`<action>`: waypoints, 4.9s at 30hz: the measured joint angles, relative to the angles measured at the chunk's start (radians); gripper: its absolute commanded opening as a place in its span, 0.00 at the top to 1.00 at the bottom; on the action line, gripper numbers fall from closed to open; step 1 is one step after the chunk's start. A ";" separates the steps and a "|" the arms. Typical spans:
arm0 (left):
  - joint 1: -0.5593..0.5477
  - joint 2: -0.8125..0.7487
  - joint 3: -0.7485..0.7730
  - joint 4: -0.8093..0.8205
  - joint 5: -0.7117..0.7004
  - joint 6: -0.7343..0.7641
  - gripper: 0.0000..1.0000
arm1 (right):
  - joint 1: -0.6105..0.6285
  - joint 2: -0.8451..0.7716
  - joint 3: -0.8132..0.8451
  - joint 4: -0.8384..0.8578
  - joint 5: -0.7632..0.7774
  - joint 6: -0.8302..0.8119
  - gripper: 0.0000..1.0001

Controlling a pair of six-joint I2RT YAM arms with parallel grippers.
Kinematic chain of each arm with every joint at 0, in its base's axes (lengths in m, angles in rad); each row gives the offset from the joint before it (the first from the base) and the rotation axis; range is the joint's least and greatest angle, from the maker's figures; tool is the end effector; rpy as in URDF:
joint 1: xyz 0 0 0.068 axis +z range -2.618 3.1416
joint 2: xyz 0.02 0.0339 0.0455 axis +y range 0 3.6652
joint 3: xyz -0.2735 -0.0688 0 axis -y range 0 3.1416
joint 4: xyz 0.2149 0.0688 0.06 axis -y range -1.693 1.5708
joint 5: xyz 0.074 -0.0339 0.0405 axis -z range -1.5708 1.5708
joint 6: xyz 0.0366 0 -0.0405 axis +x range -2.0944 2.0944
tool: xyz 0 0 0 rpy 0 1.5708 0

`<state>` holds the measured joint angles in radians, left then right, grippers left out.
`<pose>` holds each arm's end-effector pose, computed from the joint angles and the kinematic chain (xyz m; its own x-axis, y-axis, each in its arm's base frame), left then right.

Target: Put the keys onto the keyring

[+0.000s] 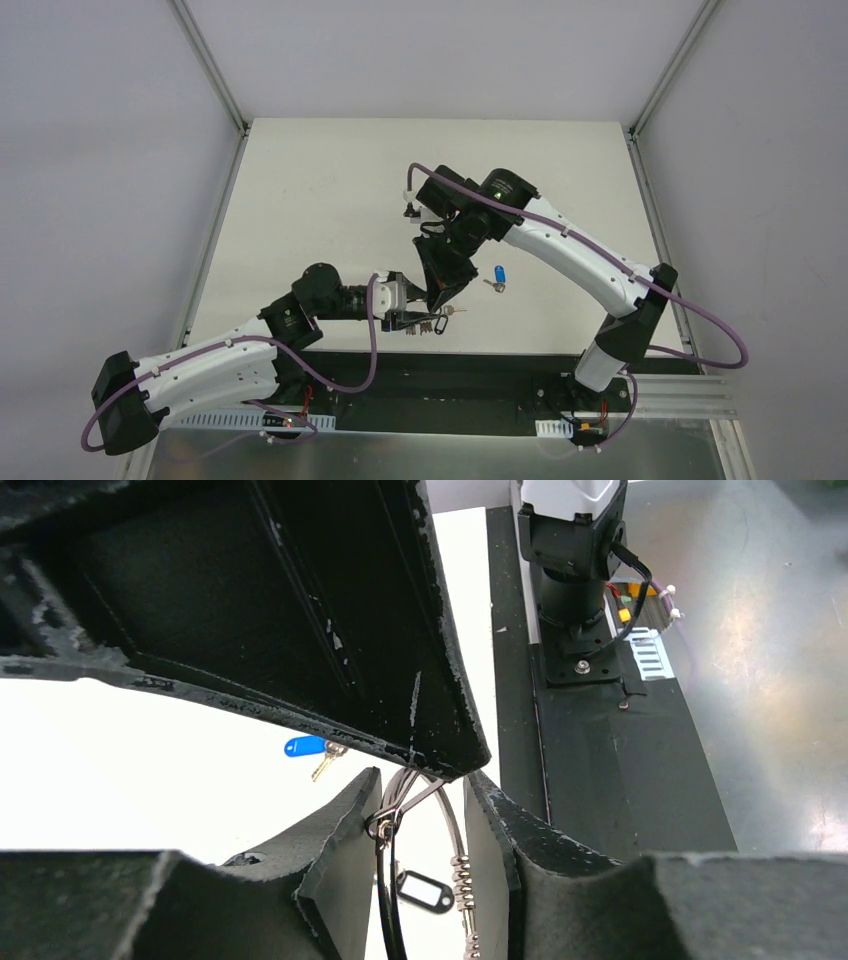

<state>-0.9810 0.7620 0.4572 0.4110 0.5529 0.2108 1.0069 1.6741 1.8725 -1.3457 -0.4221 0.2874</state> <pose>0.0673 -0.1351 0.3062 0.2664 -0.0779 -0.9607 0.9633 0.0569 0.2625 0.1430 0.2541 0.3888 -0.7113 -0.6410 -0.2882 -0.6875 0.5495 0.4747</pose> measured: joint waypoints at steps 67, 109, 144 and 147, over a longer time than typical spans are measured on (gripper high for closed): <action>0.000 -0.050 0.049 -0.084 -0.249 -0.405 1.00 | 0.031 -0.455 -0.476 0.681 0.205 0.034 0.65; 0.000 -0.134 0.054 -0.102 -0.281 -0.423 0.01 | 0.034 -0.426 -0.433 0.656 0.209 0.036 1.00; -0.047 -0.062 0.089 -0.221 -0.541 -0.243 0.22 | -0.039 -0.211 -0.223 0.464 0.321 0.042 1.00; -0.047 -0.062 0.089 -0.217 -0.544 -0.221 0.25 | -0.039 -0.198 -0.221 0.461 0.321 0.042 1.00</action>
<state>-1.0283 0.7002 0.5457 0.1940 0.0090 -0.0101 0.9680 1.4761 1.6516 -0.8848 -0.1013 0.3298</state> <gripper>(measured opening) 0.774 0.010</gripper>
